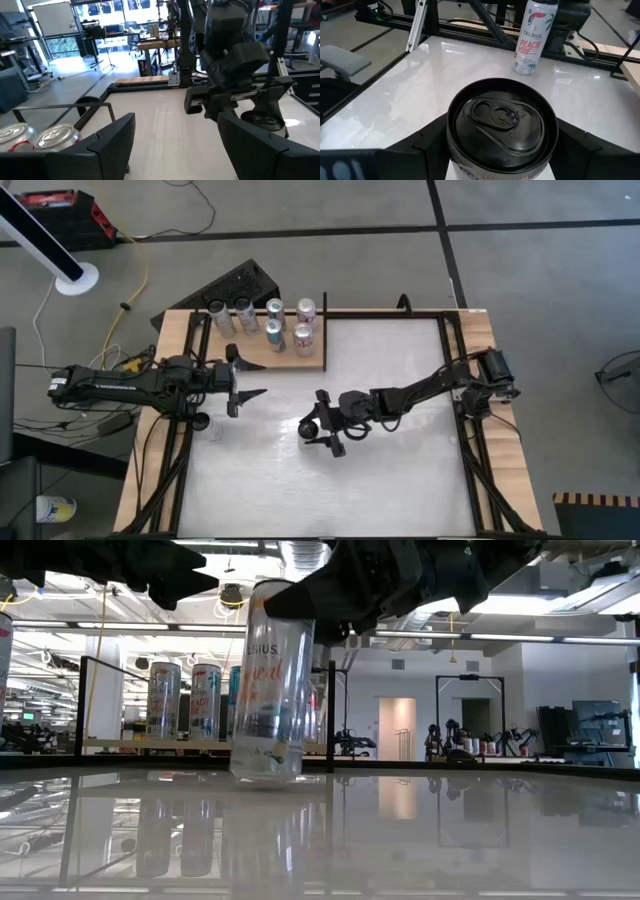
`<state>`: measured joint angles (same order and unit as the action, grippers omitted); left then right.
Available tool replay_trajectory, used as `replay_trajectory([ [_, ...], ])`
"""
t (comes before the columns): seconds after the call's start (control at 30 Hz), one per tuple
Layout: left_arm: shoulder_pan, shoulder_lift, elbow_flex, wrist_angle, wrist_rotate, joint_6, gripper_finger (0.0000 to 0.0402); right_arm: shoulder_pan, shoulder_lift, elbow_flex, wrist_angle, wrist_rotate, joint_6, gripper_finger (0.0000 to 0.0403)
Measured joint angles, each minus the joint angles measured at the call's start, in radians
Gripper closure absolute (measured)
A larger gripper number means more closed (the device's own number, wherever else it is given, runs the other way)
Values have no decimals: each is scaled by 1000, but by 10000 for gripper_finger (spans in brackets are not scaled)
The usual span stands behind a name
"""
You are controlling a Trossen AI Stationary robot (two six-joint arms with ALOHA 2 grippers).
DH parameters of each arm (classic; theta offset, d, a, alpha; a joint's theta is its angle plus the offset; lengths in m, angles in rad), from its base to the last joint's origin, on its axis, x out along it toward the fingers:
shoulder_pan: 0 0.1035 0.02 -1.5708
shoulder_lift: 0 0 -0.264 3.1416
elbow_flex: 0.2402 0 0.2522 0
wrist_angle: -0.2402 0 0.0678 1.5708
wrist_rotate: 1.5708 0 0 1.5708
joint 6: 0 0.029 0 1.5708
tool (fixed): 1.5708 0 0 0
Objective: Place canned beverage on shelf
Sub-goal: Put the white-yellow soda can on the shelf aligned with the other white-yellow soda can
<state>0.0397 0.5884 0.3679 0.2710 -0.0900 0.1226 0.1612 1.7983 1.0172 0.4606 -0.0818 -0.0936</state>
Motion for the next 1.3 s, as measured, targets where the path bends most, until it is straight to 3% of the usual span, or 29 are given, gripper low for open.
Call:
replay_trajectory([
  [0.27, 0, 0, 0, -1, 0, -4, 129, 0, 7, -1, -16, 1, 17, 122],
  [0.53, 0, 0, 0, -9, 1, -3, 129, 0, 4, -1, -10, 1, 23, 40],
  [0.83, 0, 0, 0, -11, 34, -12, 129, 0, 4, 0, -22, 2, 18, 25],
  [1.13, 0, 0, 0, -18, 46, -15, 129, -9, -96, 0, -268, 11, 56, 24],
  [1.3, -6, 25, 0, -32, 225, -56, 129, -8, -164, 0, -503, 34, 148, 24],
])
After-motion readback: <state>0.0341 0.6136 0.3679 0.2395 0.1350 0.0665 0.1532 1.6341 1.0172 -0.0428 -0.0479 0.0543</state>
